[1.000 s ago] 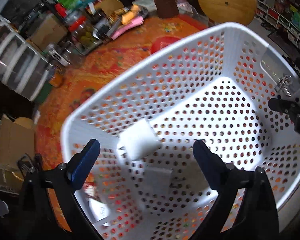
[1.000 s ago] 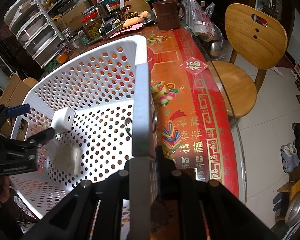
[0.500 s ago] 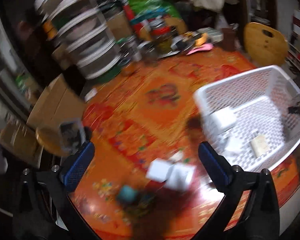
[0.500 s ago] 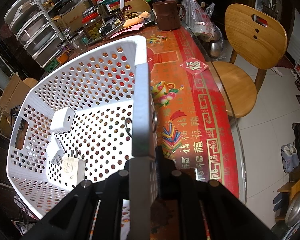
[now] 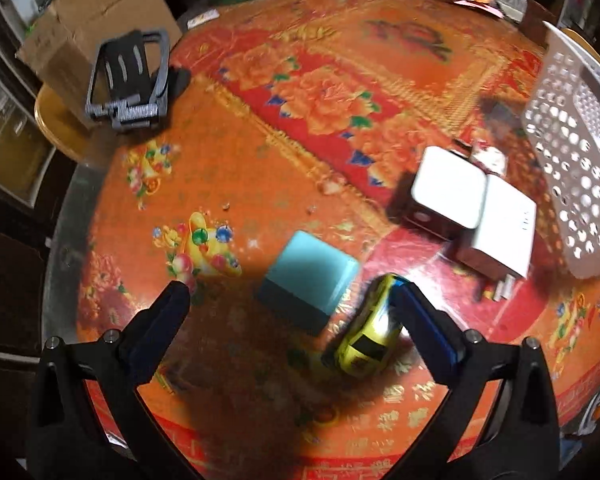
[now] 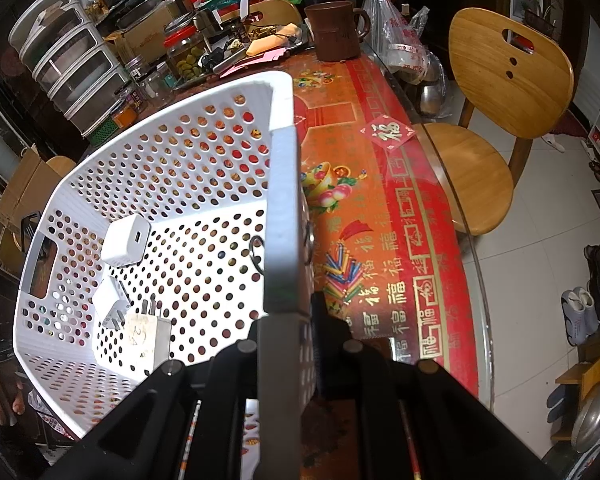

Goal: Organize rigid objects
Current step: 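Grasp the teal charger with the left tool and carry it into the basket, then open the left tool to drop the teal charger, return to the table, then grasp the white square charger with the left tool and lift it, then lower the white charger into the basket and open the left tool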

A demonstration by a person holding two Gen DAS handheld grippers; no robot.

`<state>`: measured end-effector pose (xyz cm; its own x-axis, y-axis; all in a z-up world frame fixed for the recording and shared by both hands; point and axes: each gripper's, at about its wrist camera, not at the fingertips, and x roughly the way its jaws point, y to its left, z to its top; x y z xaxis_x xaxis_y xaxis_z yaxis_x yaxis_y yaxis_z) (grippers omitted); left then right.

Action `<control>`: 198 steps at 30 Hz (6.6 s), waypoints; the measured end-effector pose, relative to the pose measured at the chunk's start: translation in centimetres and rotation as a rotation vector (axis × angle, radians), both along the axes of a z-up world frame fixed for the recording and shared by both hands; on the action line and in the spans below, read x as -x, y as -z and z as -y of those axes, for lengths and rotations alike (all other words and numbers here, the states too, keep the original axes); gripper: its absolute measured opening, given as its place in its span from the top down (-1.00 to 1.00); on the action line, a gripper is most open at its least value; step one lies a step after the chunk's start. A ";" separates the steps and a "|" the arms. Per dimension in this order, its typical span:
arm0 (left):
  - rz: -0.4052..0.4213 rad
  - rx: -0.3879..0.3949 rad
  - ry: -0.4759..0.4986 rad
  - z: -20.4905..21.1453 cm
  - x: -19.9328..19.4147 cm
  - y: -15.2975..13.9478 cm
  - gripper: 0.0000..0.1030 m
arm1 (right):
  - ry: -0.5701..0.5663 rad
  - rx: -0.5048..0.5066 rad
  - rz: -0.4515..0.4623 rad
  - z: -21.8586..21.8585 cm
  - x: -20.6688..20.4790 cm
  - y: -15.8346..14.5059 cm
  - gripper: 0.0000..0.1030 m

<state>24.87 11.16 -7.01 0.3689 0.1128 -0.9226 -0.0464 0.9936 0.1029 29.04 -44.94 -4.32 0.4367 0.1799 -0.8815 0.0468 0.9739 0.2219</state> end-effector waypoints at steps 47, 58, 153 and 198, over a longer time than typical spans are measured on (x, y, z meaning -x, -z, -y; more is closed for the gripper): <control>0.065 -0.251 0.453 32.5 -7.8 -10.5 0.21 | -0.006 0.008 -0.008 -0.2 0.0 0.0 0.80; -0.071 -0.403 0.568 39.8 -11.5 -3.5 0.21 | -0.005 0.011 -0.011 -0.3 0.2 0.0 0.80; -0.106 -0.061 0.238 8.9 -7.3 2.6 0.13 | -0.017 0.012 -0.008 -0.4 0.6 -0.1 0.77; -0.097 -0.480 0.677 42.6 -8.8 -2.0 0.15 | -0.031 0.000 0.001 -0.5 0.7 -0.1 0.72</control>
<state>33.71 -31.40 -5.00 0.4193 0.2839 -0.8623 0.5762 0.6508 0.4945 28.30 -44.41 -4.24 0.4319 0.1932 -0.8810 0.0165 0.9749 0.2219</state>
